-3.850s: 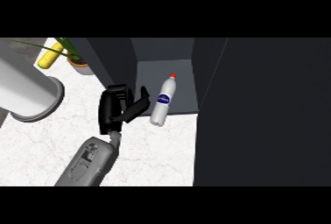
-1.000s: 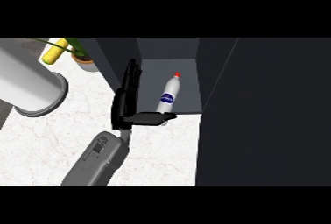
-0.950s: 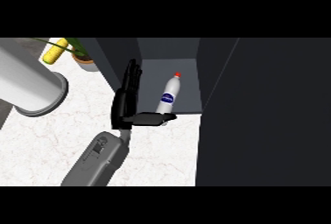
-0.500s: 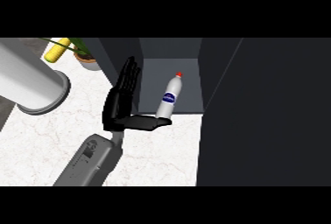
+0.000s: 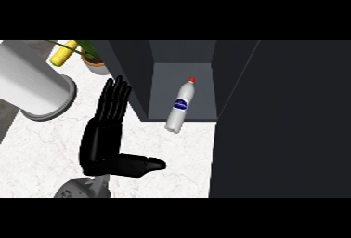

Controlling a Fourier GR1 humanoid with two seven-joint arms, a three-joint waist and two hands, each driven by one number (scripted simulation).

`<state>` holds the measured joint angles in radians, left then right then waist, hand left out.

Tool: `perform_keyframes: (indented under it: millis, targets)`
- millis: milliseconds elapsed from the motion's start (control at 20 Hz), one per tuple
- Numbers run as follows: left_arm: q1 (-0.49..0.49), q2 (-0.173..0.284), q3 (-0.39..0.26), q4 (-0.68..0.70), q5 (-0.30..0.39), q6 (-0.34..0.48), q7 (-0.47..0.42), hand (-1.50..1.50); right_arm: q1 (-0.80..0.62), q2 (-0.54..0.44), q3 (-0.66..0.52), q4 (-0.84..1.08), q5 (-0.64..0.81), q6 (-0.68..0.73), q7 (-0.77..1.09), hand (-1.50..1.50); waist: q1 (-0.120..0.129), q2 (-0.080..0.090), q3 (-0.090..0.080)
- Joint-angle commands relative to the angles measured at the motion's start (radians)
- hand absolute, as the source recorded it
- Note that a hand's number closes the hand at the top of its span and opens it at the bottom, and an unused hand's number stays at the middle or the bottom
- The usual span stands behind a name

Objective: Pick up the bottled water, place it into the cabinet and close the cabinet

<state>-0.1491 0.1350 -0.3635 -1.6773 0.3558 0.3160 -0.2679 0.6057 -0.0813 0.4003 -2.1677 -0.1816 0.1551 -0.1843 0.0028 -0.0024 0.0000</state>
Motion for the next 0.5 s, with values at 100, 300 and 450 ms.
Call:
perform_keyframes:
  millis: [100,300,450]
  targets:
    - [0.16,0.028,-0.08,-0.292,-0.02,0.026,0.114,-1.5,-0.01,-0.056,-0.049,-0.013,-0.018,0.018,-0.002,-1.5,0.002,-0.001,0.0]
    - [0.166,0.003,-0.119,-0.283,-0.026,0.01,0.107,-1.5,-0.056,-0.096,0.025,-0.018,0.084,0.046,0.03,-1.5,-0.002,0.001,0.0]
    - [0.337,0.056,-0.154,-0.418,-0.031,-0.023,0.029,-1.5,-0.028,-0.157,0.02,-0.006,0.049,0.103,0.059,1.5,0.007,-0.001,0.0]
